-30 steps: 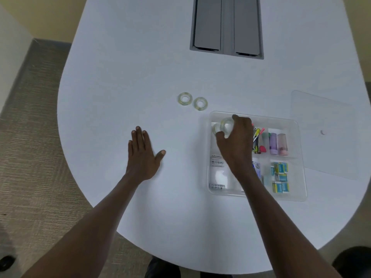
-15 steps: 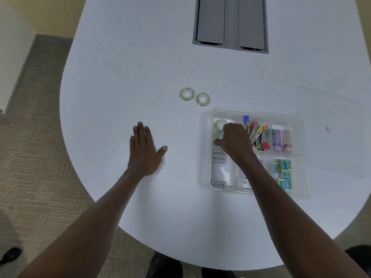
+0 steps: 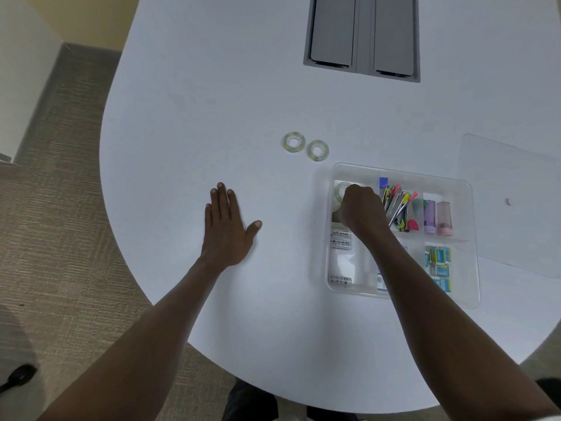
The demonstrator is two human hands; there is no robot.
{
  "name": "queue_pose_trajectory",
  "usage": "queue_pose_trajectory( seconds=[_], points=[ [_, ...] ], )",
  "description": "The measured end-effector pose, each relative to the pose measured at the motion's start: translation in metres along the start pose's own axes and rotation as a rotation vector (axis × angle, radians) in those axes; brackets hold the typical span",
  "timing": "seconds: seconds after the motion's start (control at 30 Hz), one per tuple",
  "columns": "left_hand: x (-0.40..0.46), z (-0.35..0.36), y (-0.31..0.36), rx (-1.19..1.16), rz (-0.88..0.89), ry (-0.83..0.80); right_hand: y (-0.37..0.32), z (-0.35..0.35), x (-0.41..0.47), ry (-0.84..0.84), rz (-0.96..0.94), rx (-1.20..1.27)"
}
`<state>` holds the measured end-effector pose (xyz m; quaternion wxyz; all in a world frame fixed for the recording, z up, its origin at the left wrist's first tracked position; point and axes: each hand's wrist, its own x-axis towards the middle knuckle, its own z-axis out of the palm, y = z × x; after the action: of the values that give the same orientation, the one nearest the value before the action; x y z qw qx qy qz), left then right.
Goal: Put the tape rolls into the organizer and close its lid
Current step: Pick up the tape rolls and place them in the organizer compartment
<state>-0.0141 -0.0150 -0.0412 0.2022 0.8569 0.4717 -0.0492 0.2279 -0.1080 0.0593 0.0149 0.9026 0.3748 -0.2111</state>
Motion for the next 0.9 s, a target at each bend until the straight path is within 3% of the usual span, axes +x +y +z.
queue_pose_trajectory(
  seconds=[0.37,0.53,0.7,0.9],
  points=[
    [-0.001,-0.001,0.001,0.005,0.001,0.002,0.003,-0.006,-0.001,-0.013,0.04,0.044],
    [-0.001,-0.001,0.002,-0.003,0.001,0.003,0.006,-0.041,0.005,0.177,0.038,-0.024],
    [-0.001,-0.001,0.002,-0.009,-0.006,-0.003,-0.004,-0.072,0.024,0.216,0.046,0.217],
    [-0.001,-0.001,0.001,-0.012,0.0,-0.003,-0.027,-0.054,0.063,0.272,-0.145,0.182]
  ],
)
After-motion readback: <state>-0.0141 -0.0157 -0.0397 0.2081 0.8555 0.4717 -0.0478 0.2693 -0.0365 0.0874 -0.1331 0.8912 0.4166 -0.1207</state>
